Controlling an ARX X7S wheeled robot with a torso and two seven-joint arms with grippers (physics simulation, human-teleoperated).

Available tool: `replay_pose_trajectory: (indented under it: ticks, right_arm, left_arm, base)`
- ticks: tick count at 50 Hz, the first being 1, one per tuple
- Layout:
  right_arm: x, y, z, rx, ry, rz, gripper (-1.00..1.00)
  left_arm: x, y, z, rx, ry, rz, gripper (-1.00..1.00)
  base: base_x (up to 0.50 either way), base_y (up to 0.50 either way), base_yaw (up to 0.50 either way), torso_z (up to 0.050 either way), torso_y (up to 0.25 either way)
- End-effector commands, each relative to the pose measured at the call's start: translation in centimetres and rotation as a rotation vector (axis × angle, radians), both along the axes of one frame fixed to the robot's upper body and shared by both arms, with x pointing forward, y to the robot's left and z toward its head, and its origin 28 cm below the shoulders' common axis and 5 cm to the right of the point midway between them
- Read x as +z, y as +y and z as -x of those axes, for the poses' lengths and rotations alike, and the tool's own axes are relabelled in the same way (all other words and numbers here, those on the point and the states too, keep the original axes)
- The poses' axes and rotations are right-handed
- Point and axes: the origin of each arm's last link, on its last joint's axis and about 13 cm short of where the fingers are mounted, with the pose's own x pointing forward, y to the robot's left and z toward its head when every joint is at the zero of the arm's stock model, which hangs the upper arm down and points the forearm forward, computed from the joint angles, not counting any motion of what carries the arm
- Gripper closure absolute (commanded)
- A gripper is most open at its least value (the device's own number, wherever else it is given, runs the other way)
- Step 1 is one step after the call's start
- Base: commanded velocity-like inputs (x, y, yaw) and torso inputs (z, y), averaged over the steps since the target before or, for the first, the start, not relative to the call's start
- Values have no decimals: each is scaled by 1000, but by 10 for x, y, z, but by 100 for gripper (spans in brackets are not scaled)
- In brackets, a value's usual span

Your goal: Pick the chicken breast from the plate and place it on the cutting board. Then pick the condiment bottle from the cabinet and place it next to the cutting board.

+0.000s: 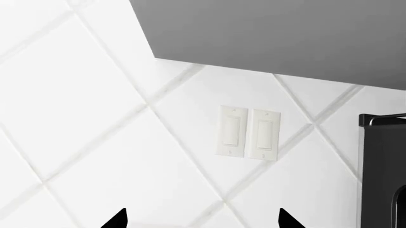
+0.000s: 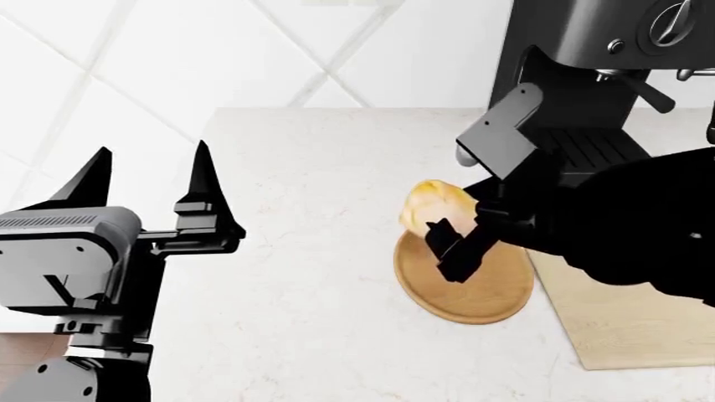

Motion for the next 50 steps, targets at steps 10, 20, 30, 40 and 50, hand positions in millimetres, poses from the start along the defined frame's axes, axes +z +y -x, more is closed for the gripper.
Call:
replay_pose_trajectory:
  ticks: [10, 20, 30, 40, 50]
  right_arm:
    - [32, -4, 26, -7, -135, -16, 100]
    - [41, -13, 67, -82, -166, -65, 100]
    - [36, -26, 88, -154, -194, -99, 100]
    - [26, -44, 99, -257, -207, -113, 100]
    - [17, -61, 111, -375, -220, -141, 100]
  left_arm:
    - [1, 1, 0, 2, -3, 4, -100]
    - [1, 1, 2, 2, -6, 4, -100]
    - [2, 1, 2, 0, -8, 5, -100]
    - [2, 0, 3, -2, -7, 2, -100]
    - [2, 0, 3, -3, -7, 1, -100]
  base:
    - [0, 0, 0, 0, 0]
    - [0, 0, 0, 0, 0]
    - [0, 0, 0, 0, 0]
    - [0, 0, 0, 0, 0]
    - [0, 0, 0, 0, 0]
